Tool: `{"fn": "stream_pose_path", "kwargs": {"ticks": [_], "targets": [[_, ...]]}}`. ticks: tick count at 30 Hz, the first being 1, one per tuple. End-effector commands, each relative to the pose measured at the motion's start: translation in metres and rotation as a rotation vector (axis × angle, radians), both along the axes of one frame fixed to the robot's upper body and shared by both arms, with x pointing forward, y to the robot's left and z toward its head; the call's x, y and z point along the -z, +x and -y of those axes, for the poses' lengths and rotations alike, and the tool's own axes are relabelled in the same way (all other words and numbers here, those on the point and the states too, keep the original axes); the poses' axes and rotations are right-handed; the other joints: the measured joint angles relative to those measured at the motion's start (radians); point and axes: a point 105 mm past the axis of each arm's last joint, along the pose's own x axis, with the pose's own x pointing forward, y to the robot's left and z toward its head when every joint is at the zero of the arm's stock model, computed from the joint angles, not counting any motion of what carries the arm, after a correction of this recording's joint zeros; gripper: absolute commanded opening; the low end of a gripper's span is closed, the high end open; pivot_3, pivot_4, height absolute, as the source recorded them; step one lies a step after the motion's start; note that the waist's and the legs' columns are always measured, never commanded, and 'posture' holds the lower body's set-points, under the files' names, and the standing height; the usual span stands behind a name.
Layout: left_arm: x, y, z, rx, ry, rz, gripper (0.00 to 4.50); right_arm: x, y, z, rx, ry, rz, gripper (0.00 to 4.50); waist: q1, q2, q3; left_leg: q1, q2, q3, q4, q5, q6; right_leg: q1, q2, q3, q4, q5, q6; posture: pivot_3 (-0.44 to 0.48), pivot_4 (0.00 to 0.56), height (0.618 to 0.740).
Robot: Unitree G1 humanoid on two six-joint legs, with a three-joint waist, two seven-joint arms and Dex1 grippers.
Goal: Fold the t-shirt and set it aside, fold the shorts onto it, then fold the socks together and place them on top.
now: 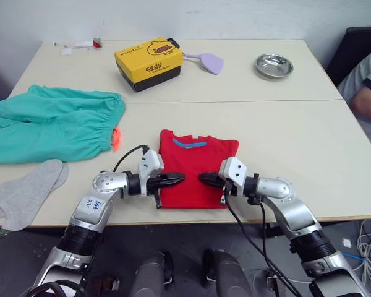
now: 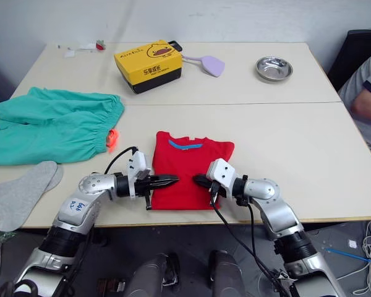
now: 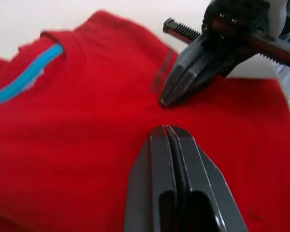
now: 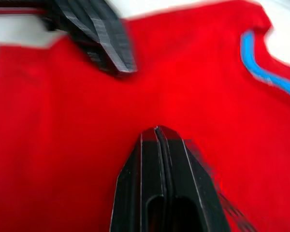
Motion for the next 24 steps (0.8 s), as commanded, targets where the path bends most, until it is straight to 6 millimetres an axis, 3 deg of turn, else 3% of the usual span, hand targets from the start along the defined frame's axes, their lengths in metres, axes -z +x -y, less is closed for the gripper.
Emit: {"fn": "stream_pose_path", "kwargs": {"ticks": [1, 4, 10, 14, 17, 20, 24], "targets": [[0.015, -0.002, -0.009, -0.056, 0.043, -0.046, 0.05, -0.005, 0.016, 0.022, 0.135, 0.062, 0.028, 0.00, -0.002, 0.000, 0.000, 0.001, 0.000, -0.001, 0.000, 0.000, 0.000, 0.001, 0.000, 0.000, 0.000, 0.000, 0.000, 0.000, 0.150, 0.740], [0.028, -0.002, -0.016, -0.076, 0.101, -0.053, 0.05, -0.006, 0.027, 0.044, 0.227, 0.102, 0.032, 0.00, -0.001, 0.000, 0.000, 0.005, 0.000, -0.002, -0.001, -0.002, -0.005, 0.005, -0.001, 0.000, 0.000, 0.000, 0.000, 0.000, 0.150, 0.740], [0.031, -0.003, -0.026, -0.107, 0.099, -0.053, 0.05, -0.003, 0.047, 0.089, 0.432, 0.118, 0.001, 0.00, -0.006, 0.000, -0.001, 0.010, -0.001, -0.001, -0.003, -0.003, -0.005, 0.008, -0.003, 0.001, 0.000, 0.000, 0.000, 0.000, 0.150, 0.740], [0.016, 0.003, -0.034, -0.120, 0.064, 0.041, 0.05, -0.019, 0.050, 0.097, 0.454, 0.183, 0.022, 0.00, -0.014, 0.000, -0.001, 0.010, -0.001, -0.001, -0.004, -0.003, -0.005, 0.008, -0.003, 0.001, 0.000, 0.000, -0.001, 0.000, 0.150, 0.740], [-0.014, 0.009, -0.033, -0.106, -0.064, 0.100, 0.05, -0.043, 0.044, 0.086, 0.368, 0.272, 0.029, 0.00, -0.017, 0.001, 0.000, 0.010, 0.000, -0.001, -0.004, -0.003, -0.005, 0.007, -0.003, 0.001, 0.001, 0.000, -0.001, 0.000, 0.150, 0.740], [-0.054, 0.023, -0.024, -0.085, -0.203, 0.158, 0.05, -0.065, 0.039, 0.051, 0.239, 0.313, 0.027, 0.00, -0.016, 0.001, 0.000, 0.008, 0.000, -0.001, -0.004, -0.002, -0.005, 0.006, -0.002, 0.001, 0.001, 0.000, -0.001, 0.000, 0.150, 0.740], [-0.058, 0.042, -0.014, -0.104, -0.168, 0.192, 0.05, -0.060, 0.041, 0.022, 0.182, 0.272, -0.007, 0.00, -0.015, 0.001, 0.000, 0.007, -0.001, -0.001, -0.002, -0.002, -0.005, 0.005, -0.002, 0.000, 0.002, 0.000, -0.001, 0.000, 0.150, 0.740]]}}
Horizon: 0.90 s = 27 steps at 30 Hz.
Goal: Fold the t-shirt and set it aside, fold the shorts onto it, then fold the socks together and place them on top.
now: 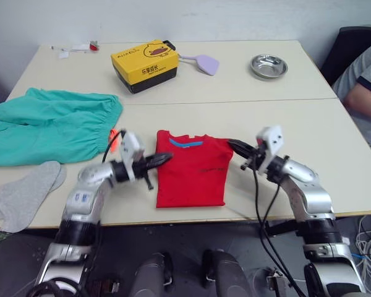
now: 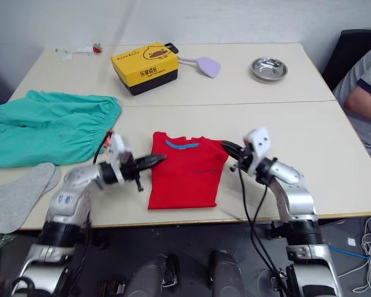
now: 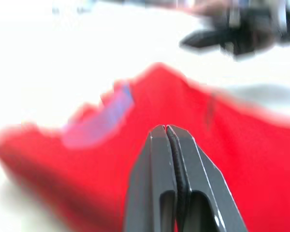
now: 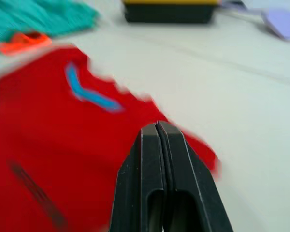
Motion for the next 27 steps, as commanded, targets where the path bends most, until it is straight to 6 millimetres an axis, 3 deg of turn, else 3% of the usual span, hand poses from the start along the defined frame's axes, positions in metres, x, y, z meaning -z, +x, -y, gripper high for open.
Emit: {"fn": "stream_pose_path", "kwargs": {"ticks": [1, 5, 9, 14, 19, 21, 23, 25, 27], "targets": [[0.008, 0.013, 0.004, -0.034, 0.031, 0.000, 0.05, 0.006, 0.000, -0.018, -0.035, -0.037, -0.018, 0.00, 0.001, 0.000, 0.000, 0.000, 0.000, 0.000, -0.001, 0.000, 0.001, 0.000, 0.000, 0.000, 0.000, 0.000, 0.000, 0.000, 0.150, 0.740], [0.028, 0.044, 0.006, -0.183, 0.101, -0.039, 0.05, 0.037, 0.014, -0.036, -0.008, -0.130, -0.063, 0.00, 0.001, 0.000, 0.000, -0.001, -0.001, 0.002, 0.000, 0.001, 0.007, 0.000, 0.001, -0.001, -0.001, 0.000, 0.000, 0.000, 0.150, 0.740], [0.044, 0.056, -0.002, -0.275, 0.128, -0.071, 0.05, 0.048, 0.028, -0.028, 0.066, -0.183, -0.028, 0.00, -0.002, 0.000, 0.000, -0.008, -0.001, 0.001, 0.002, 0.003, 0.009, -0.005, 0.001, -0.001, -0.001, 0.001, 0.002, 0.000, 0.150, 0.740], [0.052, 0.059, -0.017, -0.356, 0.081, -0.085, 0.05, 0.042, 0.046, 0.004, 0.237, -0.111, -0.032, 0.00, -0.002, 0.000, 0.000, -0.006, -0.001, 0.001, 0.002, 0.004, 0.008, -0.004, 0.001, -0.001, -0.001, 0.001, 0.002, 0.000, 0.150, 0.740], [0.042, 0.059, -0.038, -0.455, 0.005, -0.022, 0.05, 0.035, 0.054, 0.047, 0.383, 0.015, -0.080, 0.00, -0.001, 0.000, 0.000, -0.006, -0.001, 0.000, 0.002, 0.004, 0.008, -0.004, 0.000, -0.001, 0.000, 0.001, 0.002, 0.000, 0.150, 0.740], [0.033, 0.055, -0.040, -0.440, -0.067, -0.002, 0.05, 0.027, 0.049, 0.053, 0.361, 0.061, -0.073, 0.00, -0.002, 0.000, 0.000, -0.006, -0.001, 0.001, 0.002, 0.004, 0.008, -0.004, 0.000, -0.001, -0.001, 0.001, 0.002, 0.000, 0.150, 0.740], [0.020, 0.043, -0.040, -0.363, -0.137, 0.011, 0.05, 0.008, 0.028, 0.045, 0.196, 0.066, -0.005, 0.00, 0.000, 0.000, 0.000, -0.007, -0.001, 0.000, 0.001, 0.004, 0.008, -0.004, 0.000, -0.001, -0.001, 0.001, 0.002, 0.000, 0.150, 0.740], [-0.005, 0.015, -0.036, -0.184, -0.202, 0.103, 0.00, -0.006, 0.007, 0.045, 0.097, 0.089, -0.068, 0.37, -0.002, 0.000, 0.000, -0.008, 0.000, 0.000, 0.000, 0.004, 0.007, -0.004, 0.001, -0.002, -0.001, 0.001, 0.002, 0.000, 0.150, 0.740], [-0.013, -0.006, -0.039, -0.083, -0.156, 0.162, 0.40, -0.008, -0.012, 0.047, 0.035, 0.060, -0.174, 0.97, -0.004, 0.000, 0.000, -0.009, 0.000, 0.000, 0.000, 0.003, 0.008, -0.005, 0.001, -0.001, -0.001, 0.001, 0.002, 0.000, 0.150, 0.740]]}}
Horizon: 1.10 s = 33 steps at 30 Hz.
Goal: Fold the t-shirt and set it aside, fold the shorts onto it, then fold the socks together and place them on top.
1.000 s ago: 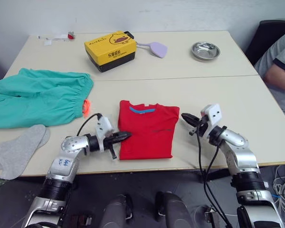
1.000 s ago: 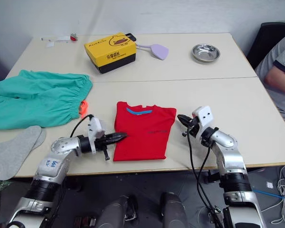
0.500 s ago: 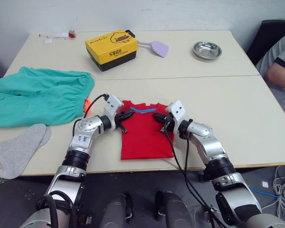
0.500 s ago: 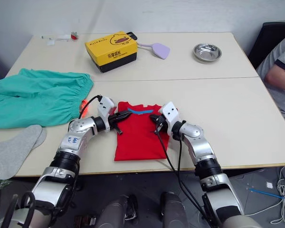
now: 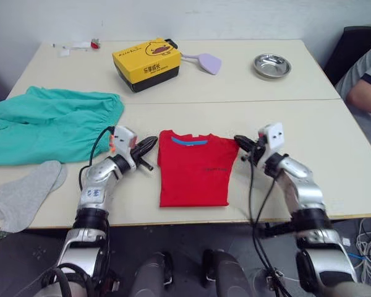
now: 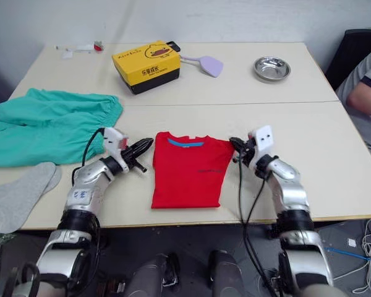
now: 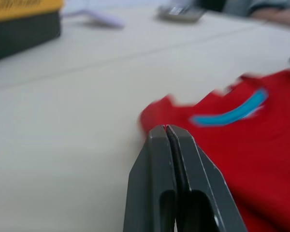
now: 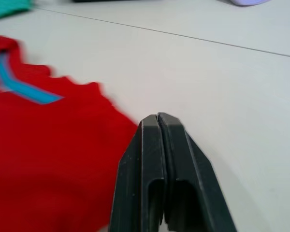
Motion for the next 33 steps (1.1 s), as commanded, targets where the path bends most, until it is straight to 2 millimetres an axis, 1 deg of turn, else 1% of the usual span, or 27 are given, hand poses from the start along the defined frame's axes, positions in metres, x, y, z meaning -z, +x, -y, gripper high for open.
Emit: {"fn": "stream_pose_path", "kwargs": {"ticks": [1, 4, 5, 6, 7, 9, 10, 12, 13, 14, 16, 18, 20, 22, 23, 26, 29, 33], "targets": [[-0.032, -0.038, -0.003, 0.205, 0.082, 0.143, 0.58, -0.029, -0.030, 0.001, -0.130, -0.001, -0.088, 1.23, -0.004, 0.000, 0.000, 0.000, 0.000, 0.000, 0.000, 0.000, 0.000, 0.000, 0.000, 0.000, -0.001, 0.000, 0.000, 0.000, 0.150, 0.740], [-0.029, -0.067, -0.010, 0.344, 0.208, 0.111, 1.60, -0.020, -0.053, 0.012, -0.158, -0.037, -0.359, 2.38, -0.005, 0.000, 0.000, 0.002, 0.000, 0.000, 0.000, -0.002, -0.002, 0.000, -0.001, 0.000, -0.002, -0.001, -0.001, 0.000, 0.150, 0.740], [-0.030, -0.075, -0.012, 0.374, 0.223, 0.103, 1.94, -0.016, -0.060, 0.015, -0.157, -0.039, -0.463, 2.75, -0.003, 0.000, 0.000, 0.003, 0.001, -0.001, 0.000, -0.005, -0.006, 0.000, -0.001, 0.000, -0.002, -0.001, -0.002, 0.000, 0.150, 0.740], [-0.030, -0.081, -0.016, 0.393, 0.245, 0.094, 2.23, -0.008, -0.068, 0.018, -0.148, -0.064, -0.576, 3.06, 0.000, 0.000, 0.000, 0.003, 0.001, -0.001, -0.001, -0.005, -0.006, 0.001, -0.001, 0.000, -0.002, -0.001, -0.003, 0.000, 0.150, 0.740], [-0.031, -0.085, -0.019, 0.408, 0.257, 0.088, 2.59, -0.002, -0.074, 0.019, -0.139, -0.084, -0.656, 3.47, 0.002, 0.000, 0.000, 0.003, 0.001, -0.002, 0.000, -0.007, -0.003, 0.001, -0.001, 0.000, -0.002, -0.002, -0.003, 0.000, 0.150, 0.740], [-0.029, -0.094, -0.021, 0.433, 0.281, 0.063, 3.27, 0.006, -0.079, 0.015, -0.125, -0.073, -0.743, 4.21, 0.003, 0.000, 0.000, 0.003, 0.001, -0.003, -0.001, -0.007, -0.002, 0.000, -0.002, 0.000, -0.002, -0.002, -0.004, 0.000, 0.150, 0.740], [-0.026, -0.097, -0.023, 0.438, 0.301, 0.052, 3.59, 0.009, -0.079, 0.009, -0.126, -0.060, -0.761, 4.49, 0.003, 0.000, 0.000, 0.003, 0.001, -0.003, -0.001, -0.007, -0.002, 0.000, -0.002, 0.000, -0.002, -0.002, -0.004, 0.000, 0.150, 0.740], [-0.020, -0.099, -0.029, 0.423, 0.361, 0.042, 4.26, 0.018, -0.078, -0.004, -0.120, -0.055, -0.779, 4.50, 0.000, 0.000, 0.000, 0.002, 0.001, -0.003, -0.002, -0.007, -0.003, -0.001, -0.002, 0.000, -0.003, -0.002, -0.004, 0.000, 0.150, 0.740], [-0.019, -0.100, -0.030, 0.415, 0.375, 0.045, 4.48, 0.022, -0.077, -0.011, -0.119, -0.058, -0.783, 4.50, -0.001, 0.000, 0.000, 0.001, 0.001, -0.003, -0.002, -0.007, -0.004, -0.001, -0.002, 0.000, -0.003, -0.002, -0.004, 0.000, 0.150, 0.740], [-0.019, -0.100, -0.031, 0.410, 0.381, 0.048, 4.48, 0.025, -0.077, -0.015, -0.116, -0.059, -0.785, 4.50, -0.001, 0.000, 0.000, 0.001, 0.001, -0.003, -0.003, -0.007, -0.005, -0.002, -0.001, 0.000, -0.003, -0.002, -0.005, 0.000, 0.150, 0.740], [-0.021, -0.102, -0.033, 0.418, 0.359, 0.027, 4.48, 0.030, -0.073, -0.031, -0.112, -0.039, -0.789, 4.50, -0.005, -0.002, -0.002, 0.001, 0.001, -0.002, -0.004, -0.007, -0.005, -0.002, -0.001, 0.000, -0.003, -0.002, -0.005, 0.000, 0.150, 0.740], [-0.021, -0.104, -0.032, 0.434, 0.357, 0.016, 4.48, 0.031, -0.069, -0.047, -0.122, -0.021, -0.791, 4.50, -0.014, -0.006, -0.004, 0.002, 0.002, -0.002, -0.004, -0.007, -0.006, -0.002, 0.000, 0.000, -0.003, -0.002, -0.005, 0.000, 0.150, 0.740], [-0.021, -0.106, -0.030, 0.442, 0.353, 0.015, 4.48, 0.032, -0.068, -0.058, -0.141, -0.021, -0.804, 4.50, -0.021, -0.006, -0.004, 0.002, 0.002, -0.002, -0.004, -0.006, -0.008, -0.002, 0.000, 0.000, -0.003, -0.002, -0.005, 0.000, 0.150, 0.740], [-0.020, -0.106, -0.029, 0.447, 0.352, 0.014, 4.50, 0.034, -0.070, -0.069, -0.174, -0.034, -0.828, 4.11, -0.022, -0.007, -0.004, 0.001, 0.002, -0.002, -0.005, -0.005, -0.009, -0.003, 0.000, 0.000, -0.003, -0.002, -0.005, 0.000, 0.150, 0.740], [-0.020, -0.106, -0.028, 0.449, 0.351, 0.013, 4.50, 0.035, -0.071, -0.074, -0.190, -0.041, -0.840, 3.85, -0.023, -0.007, -0.004, 0.001, 0.002, -0.002, -0.005, -0.004, -0.010, -0.003, 0.000, 0.000, -0.003, -0.002, -0.005, 0.000, 0.150, 0.740], [-0.020, -0.104, -0.027, 0.450, 0.353, 0.014, 4.50, 0.037, -0.070, -0.084, -0.196, -0.039, -0.866, 2.83, -0.026, -0.007, -0.004, 0.001, 0.002, -0.001, -0.007, -0.004, -0.011, -0.004, 0.000, 0.001, -0.003, -0.002, -0.005, 0.000, 0.150, 0.740], [-0.021, -0.103, -0.026, 0.454, 0.354, 0.022, 4.50, 0.041, -0.062, -0.079, -0.148, -0.055, -0.873, 1.70, -0.026, -0.007, -0.004, 0.001, 0.002, 0.000, -0.010, -0.002, -0.013, -0.005, 0.001, 0.001, -0.003, -0.003, -0.006, 0.000, 0.150, 0.740], [-0.024, -0.102, -0.022, 0.467, 0.339, 0.038, 4.50, 0.037, -0.061, -0.069, -0.143, -0.065, -0.879, 0.28, -0.023, -0.007, -0.004, 0.001, 0.001, 0.000, -0.011, -0.001, -0.013, -0.005, 0.001, 0.001, -0.003, -0.003, -0.006, 0.000, 0.150, 0.740]]}}
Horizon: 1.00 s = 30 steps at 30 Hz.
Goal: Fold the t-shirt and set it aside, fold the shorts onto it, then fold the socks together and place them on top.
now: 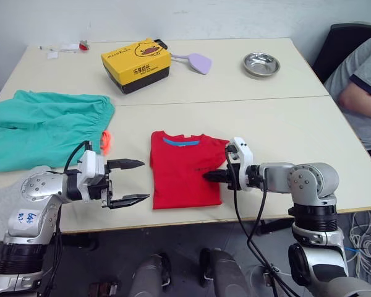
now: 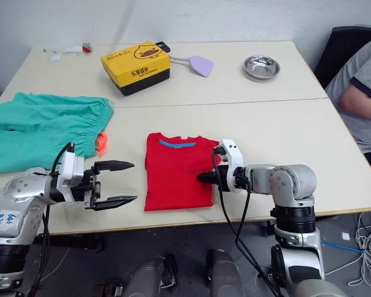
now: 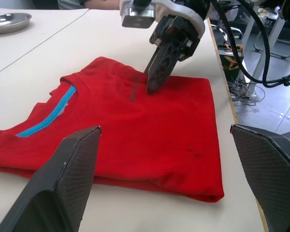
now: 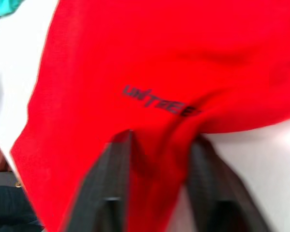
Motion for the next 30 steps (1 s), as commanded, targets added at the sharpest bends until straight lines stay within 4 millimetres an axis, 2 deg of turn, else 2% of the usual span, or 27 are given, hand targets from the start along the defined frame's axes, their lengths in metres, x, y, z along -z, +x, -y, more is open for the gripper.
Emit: {"fn": "stream_pose_path", "kwargs": {"ticks": [1, 5, 9, 13, 16, 21, 23, 26, 30], "targets": [[-0.006, -0.002, 0.004, 0.026, -0.019, 0.024, 4.50, 0.015, -0.010, 0.004, -0.033, -0.044, -0.087, 0.03, 0.000, 0.000, 0.000, 0.000, 0.000, 0.000, 0.000, 0.000, 0.000, 0.000, 0.000, 0.000, 0.000, 0.000, 0.000, 0.000, 0.150, 0.740], [-0.004, -0.001, 0.007, 0.033, -0.028, 0.023, 4.50, 0.013, -0.010, 0.015, -0.022, -0.063, -0.081, 0.03, 0.003, 0.000, 0.000, 0.000, -0.001, 0.000, -0.001, 0.000, 0.000, 0.000, 0.000, 0.000, -0.001, 0.000, 0.000, 0.000, 0.150, 0.740], [-0.002, 0.000, 0.010, 0.034, -0.040, 0.024, 4.50, 0.001, -0.008, 0.036, 0.026, -0.066, -0.054, 0.03, 0.017, 0.000, 0.000, -0.001, -0.001, 0.000, -0.001, 0.000, 0.001, 0.000, -0.001, 0.000, -0.001, 0.000, 0.000, 0.000, 0.150, 0.740], [-0.003, 0.003, 0.012, 0.031, -0.051, 0.027, 4.50, -0.011, -0.003, 0.076, 0.138, -0.104, -0.019, 0.03, 0.035, 0.000, 0.000, -0.002, -0.002, 0.000, -0.001, 0.000, 0.002, -0.001, -0.002, 0.000, -0.002, 0.000, 0.001, 0.000, 0.150, 0.740], [-0.003, 0.005, 0.013, 0.030, -0.059, 0.028, 4.50, -0.018, -0.002, 0.114, 0.234, -0.154, 0.001, 0.03, 0.041, 0.000, 0.000, -0.003, -0.003, 0.000, -0.001, 0.000, 0.003, -0.001, -0.003, 0.000, -0.004, 0.001, 0.002, 0.000, 0.150, 0.740], [-0.001, 0.008, 0.015, 0.036, -0.060, 0.025, 4.50, -0.022, -0.008, 0.189, 0.402, -0.274, -0.006, 0.03, 0.047, 0.000, 0.000, -0.003, -0.003, 0.001, -0.002, 0.000, 0.005, -0.001, -0.002, 0.000, -0.005, 0.001, 0.003, 0.000, 0.150, 0.740], [-0.002, 0.009, 0.015, 0.036, -0.060, 0.026, 4.50, -0.022, -0.006, 0.211, 0.460, -0.306, 0.004, 0.03, 0.048, 0.001, 0.000, -0.003, -0.003, 0.002, -0.002, 0.000, 0.005, -0.001, -0.002, 0.000, -0.006, 0.001, 0.003, 0.000, 0.150, 0.740], [-0.002, 0.010, 0.016, 0.039, -0.059, 0.029, 4.50, -0.021, 0.000, 0.241, 0.534, -0.348, 0.027, 0.03, 0.043, 0.000, 0.000, -0.002, -0.002, 0.002, -0.001, 0.000, 0.005, -0.001, -0.001, 0.000, -0.005, 0.002, 0.003, 0.000, 0.150, 0.740], [-0.005, 0.012, 0.014, 0.040, -0.053, 0.035, 4.50, -0.022, 0.006, 0.261, 0.534, -0.401, 0.081, 0.03, 0.036, 0.001, 0.000, -0.002, -0.002, 0.003, -0.001, 0.002, 0.005, -0.001, -0.001, 0.000, -0.004, 0.002, 0.003, 0.000, 0.150, 0.740]]}}
